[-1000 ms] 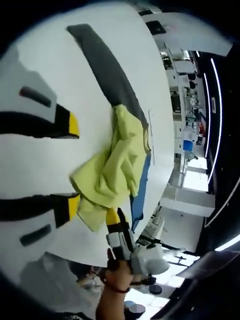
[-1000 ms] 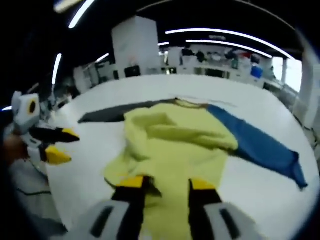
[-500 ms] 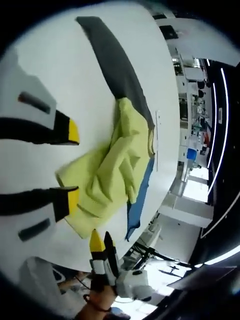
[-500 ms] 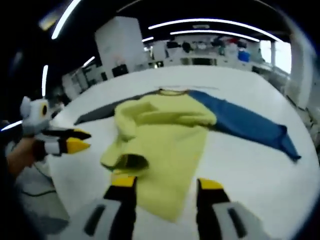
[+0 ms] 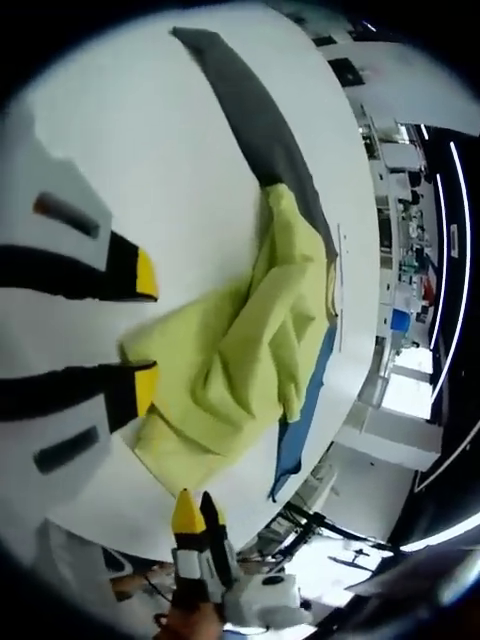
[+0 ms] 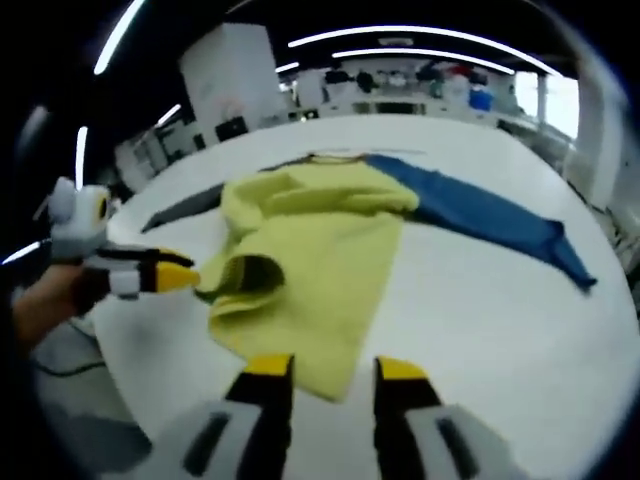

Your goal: Fold the garment on the visible template until the final outline fits inside the template.

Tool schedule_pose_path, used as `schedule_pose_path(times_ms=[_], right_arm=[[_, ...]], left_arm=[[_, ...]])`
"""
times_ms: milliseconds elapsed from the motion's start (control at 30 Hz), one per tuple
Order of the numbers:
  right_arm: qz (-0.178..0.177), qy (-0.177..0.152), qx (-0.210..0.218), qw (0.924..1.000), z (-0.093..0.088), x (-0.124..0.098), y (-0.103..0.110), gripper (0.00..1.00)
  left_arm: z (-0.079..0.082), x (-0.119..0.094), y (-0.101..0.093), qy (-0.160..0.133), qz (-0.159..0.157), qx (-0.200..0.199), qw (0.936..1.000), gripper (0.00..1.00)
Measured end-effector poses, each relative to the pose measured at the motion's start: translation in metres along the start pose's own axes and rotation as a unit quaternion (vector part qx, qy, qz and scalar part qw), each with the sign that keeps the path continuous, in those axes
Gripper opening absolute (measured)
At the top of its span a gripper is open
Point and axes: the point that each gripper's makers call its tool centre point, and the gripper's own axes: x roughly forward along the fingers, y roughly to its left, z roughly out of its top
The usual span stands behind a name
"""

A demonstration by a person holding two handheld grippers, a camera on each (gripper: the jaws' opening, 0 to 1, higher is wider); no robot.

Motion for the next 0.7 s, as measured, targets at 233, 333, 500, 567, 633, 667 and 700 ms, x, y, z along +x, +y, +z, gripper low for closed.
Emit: schedule_pose_path(times_ms=[233, 333, 500, 567, 633, 667, 700], right_arm=[[-0.011, 0.01, -0.009, 0.9999, -0.006, 0.003, 0.001, 0.21], [-0.027, 0.013, -0.036, 0.9989, -0.008, 0.002, 0.0, 0.18], [-0.03, 0.011, -0.032, 0.999, -0.008, 0.004, 0.002, 0.13], [-0.036, 0.009, -0.026, 0.999, -0.008, 0.004, 0.0, 0.11], [-0.038, 0.008, -0.024, 0.9989, -0.008, 0.004, -0.002, 0.08], [-0.037, 0.007, -0.017, 0.9991, -0.008, 0.003, -0.002, 0.07], [-0.038, 0.007, -0.016, 0.9991, -0.007, 0.004, -0.003, 0.05]], left_arm=[[-0.003, 0.005, -0.004, 0.004, 0.015, -0.005, 0.9999, 0.17], [-0.005, 0.006, -0.006, 0.005, 0.02, -0.003, 0.9998, 0.14], [-0.004, 0.009, -0.011, 0.003, 0.017, -0.004, 0.9998, 0.13], [-0.005, 0.009, -0.01, 0.007, 0.027, -0.001, 0.9996, 0.11], [-0.007, 0.006, -0.008, 0.01, 0.031, -0.007, 0.9994, 0.07], [-0.007, 0.007, -0.009, 0.013, 0.028, -0.029, 0.9991, 0.03], [-0.007, 0.007, -0.012, 0.011, 0.017, -0.045, 0.9988, 0.01]])
